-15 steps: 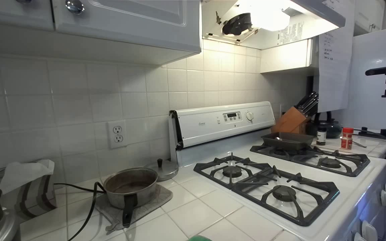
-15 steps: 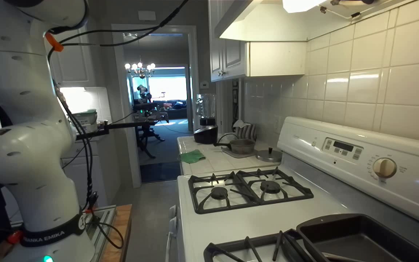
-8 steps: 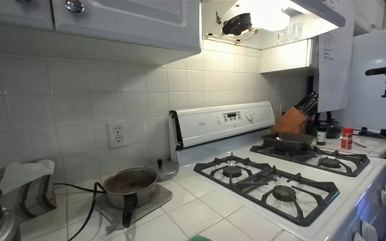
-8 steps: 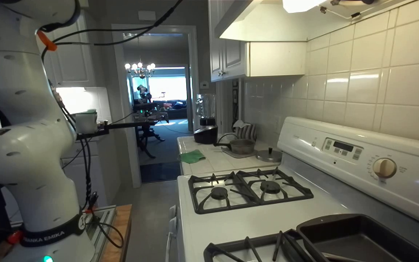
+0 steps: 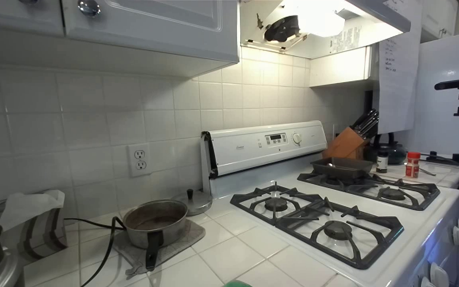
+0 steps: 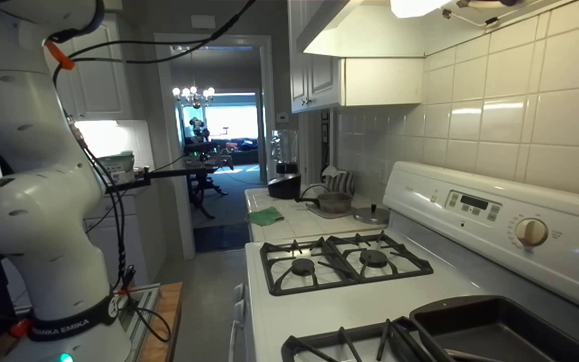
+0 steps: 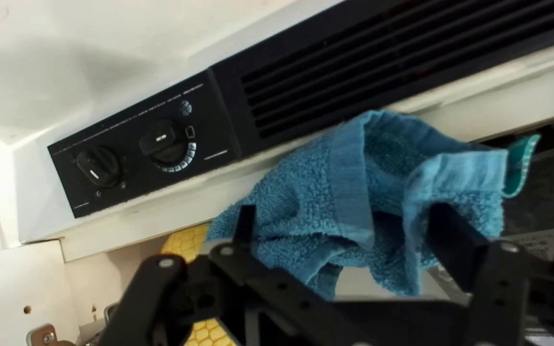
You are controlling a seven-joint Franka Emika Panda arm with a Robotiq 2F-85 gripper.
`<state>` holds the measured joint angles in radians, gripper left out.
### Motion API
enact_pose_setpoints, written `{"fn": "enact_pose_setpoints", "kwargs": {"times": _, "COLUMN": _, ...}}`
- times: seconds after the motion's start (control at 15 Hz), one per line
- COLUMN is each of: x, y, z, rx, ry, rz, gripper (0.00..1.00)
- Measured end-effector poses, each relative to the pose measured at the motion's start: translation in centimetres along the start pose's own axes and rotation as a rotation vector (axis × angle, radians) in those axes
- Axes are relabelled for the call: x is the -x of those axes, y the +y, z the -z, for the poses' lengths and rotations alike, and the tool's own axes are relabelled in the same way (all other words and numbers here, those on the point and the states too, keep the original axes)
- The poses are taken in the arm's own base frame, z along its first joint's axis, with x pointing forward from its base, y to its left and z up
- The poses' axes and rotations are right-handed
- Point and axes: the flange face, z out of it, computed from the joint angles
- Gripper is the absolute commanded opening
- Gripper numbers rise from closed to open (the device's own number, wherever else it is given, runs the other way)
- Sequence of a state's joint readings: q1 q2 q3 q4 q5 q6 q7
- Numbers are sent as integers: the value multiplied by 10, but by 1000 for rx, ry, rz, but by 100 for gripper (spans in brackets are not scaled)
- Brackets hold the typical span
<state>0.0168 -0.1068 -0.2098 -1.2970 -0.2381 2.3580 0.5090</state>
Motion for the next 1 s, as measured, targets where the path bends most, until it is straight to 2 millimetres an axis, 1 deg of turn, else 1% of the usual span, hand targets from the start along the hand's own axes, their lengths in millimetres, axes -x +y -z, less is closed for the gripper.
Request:
{"fn": "enact_pose_setpoints", "kwargs": {"times": 0.33, "x": 8, "y": 1, "z": -11, "rx": -18, "ry": 3, "rz": -10, "gripper": 24}}
{"fn": "enact_pose_setpoints", "kwargs": {"times": 0.53, "x": 9, "y": 0, "z": -12, "rx": -28, "ry": 17, "rz": -15, "gripper": 4}}
{"fn": "enact_pose_setpoints", "kwargs": {"times": 0.67, "x": 7, "y": -3, "z": -10, "rx": -41, "ry": 34, "rz": -14, "gripper": 0}}
{"fn": "enact_pose_setpoints", "kwargs": {"times": 1.0, "x": 3, "y": -10, "z": -4, "rx": -73, "ry": 79, "rz": -7, "gripper": 2}}
